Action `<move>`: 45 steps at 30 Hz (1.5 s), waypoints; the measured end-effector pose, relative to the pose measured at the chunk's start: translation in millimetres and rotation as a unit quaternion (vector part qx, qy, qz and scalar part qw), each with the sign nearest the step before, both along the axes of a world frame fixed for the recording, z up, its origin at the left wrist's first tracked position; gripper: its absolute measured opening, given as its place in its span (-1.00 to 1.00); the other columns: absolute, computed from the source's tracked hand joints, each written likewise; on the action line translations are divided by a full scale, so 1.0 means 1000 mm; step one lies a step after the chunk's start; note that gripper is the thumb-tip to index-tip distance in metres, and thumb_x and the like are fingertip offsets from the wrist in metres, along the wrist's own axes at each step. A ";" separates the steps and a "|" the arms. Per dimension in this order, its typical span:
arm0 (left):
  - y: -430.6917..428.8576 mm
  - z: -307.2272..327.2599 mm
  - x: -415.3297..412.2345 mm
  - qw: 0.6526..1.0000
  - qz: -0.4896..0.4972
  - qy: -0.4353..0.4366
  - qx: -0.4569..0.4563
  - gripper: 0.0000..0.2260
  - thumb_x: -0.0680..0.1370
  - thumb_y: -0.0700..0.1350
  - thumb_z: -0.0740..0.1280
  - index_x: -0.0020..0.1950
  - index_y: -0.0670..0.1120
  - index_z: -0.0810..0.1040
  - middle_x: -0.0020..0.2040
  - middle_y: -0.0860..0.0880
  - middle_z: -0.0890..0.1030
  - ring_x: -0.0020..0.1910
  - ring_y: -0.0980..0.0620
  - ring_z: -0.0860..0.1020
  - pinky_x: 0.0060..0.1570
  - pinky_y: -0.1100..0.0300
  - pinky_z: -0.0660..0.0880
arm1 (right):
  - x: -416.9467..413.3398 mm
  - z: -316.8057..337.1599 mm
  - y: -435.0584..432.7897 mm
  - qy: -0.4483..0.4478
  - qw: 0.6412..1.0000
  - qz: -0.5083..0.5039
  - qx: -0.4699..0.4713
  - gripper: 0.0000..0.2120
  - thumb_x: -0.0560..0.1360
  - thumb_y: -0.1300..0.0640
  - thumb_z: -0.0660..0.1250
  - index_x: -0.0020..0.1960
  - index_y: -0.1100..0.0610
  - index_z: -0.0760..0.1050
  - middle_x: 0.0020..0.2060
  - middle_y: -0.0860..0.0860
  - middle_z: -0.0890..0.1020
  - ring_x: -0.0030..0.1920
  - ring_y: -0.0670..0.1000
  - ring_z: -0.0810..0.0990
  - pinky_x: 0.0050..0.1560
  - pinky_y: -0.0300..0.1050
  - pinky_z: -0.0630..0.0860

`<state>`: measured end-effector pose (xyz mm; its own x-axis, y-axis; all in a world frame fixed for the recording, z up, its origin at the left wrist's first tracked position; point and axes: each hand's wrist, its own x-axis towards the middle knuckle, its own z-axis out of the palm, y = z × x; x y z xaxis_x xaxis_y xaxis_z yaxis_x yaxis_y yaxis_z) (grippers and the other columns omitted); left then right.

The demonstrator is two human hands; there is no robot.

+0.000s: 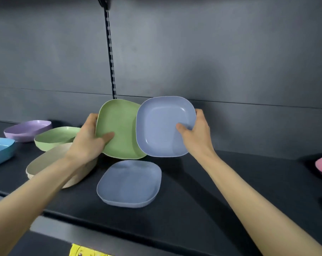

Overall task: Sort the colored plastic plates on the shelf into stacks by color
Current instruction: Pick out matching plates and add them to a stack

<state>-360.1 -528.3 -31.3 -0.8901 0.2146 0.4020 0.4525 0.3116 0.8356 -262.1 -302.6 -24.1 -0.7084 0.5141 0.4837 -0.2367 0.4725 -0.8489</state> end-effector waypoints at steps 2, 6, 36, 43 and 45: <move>-0.001 0.000 -0.016 1.000 -0.011 0.017 -0.012 -0.62 0.50 -0.29 0.35 0.26 -0.05 0.36 0.02 0.00 0.53 0.02 -0.04 0.50 0.05 0.06 0.45 | -0.017 -0.004 0.000 -0.016 1.000 -0.004 -0.004 -0.74 0.51 0.25 0.26 0.13 0.04 0.29 -0.08 -0.15 0.47 -0.14 -0.23 0.47 -0.24 -0.36 0.37; -0.007 -0.001 -0.050 0.999 -0.030 0.006 -0.030 -0.59 0.48 -0.33 0.35 0.21 0.05 0.38 -0.05 0.02 0.57 -0.10 0.00 0.54 -0.16 0.17 0.47 | -0.043 -0.007 -0.002 -0.051 0.998 -0.020 -0.006 -0.73 0.51 0.24 0.26 0.17 0.07 0.30 0.00 -0.07 0.48 -0.14 -0.19 0.46 -0.24 -0.34 0.36; 0.010 -0.034 -0.182 0.909 -0.167 0.023 -0.380 -0.26 0.30 -0.06 0.56 0.39 -0.06 0.28 0.22 -0.12 0.30 0.06 -0.16 0.48 0.13 0.11 0.44 | -0.099 -0.031 -0.038 -0.150 0.972 -0.180 -0.026 -0.75 0.45 0.24 0.32 0.06 0.08 0.34 -0.03 0.00 0.53 0.01 0.09 0.52 -0.06 -0.03 0.47; 0.010 -0.016 -0.175 0.888 -0.177 0.080 -0.417 -0.30 0.36 0.08 0.50 0.41 -0.08 0.31 0.28 -0.11 0.31 0.31 -0.11 0.32 0.27 0.09 0.34 | -0.093 -0.032 -0.038 -0.126 0.975 -0.172 -0.064 -0.72 0.45 0.25 0.33 0.09 0.05 0.36 0.00 0.00 0.56 0.03 0.08 0.56 -0.06 -0.05 0.49; 0.004 -0.005 -0.162 0.919 -0.254 0.038 -0.299 -0.29 0.35 0.12 0.49 0.42 -0.03 0.31 0.31 0.00 0.40 0.32 0.08 0.37 0.27 0.19 0.34 | -0.090 -0.030 -0.039 -0.111 0.976 -0.173 -0.074 -0.72 0.45 0.26 0.33 0.09 0.05 0.36 -0.01 -0.01 0.57 0.02 0.07 0.56 -0.09 -0.08 0.48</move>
<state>-522.1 -524.0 -36.4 -0.5881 0.7977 0.1333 0.7161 0.4370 0.5443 -352.2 -341.9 -54.1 -0.5584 0.7938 0.2410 0.1122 0.3602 -0.9261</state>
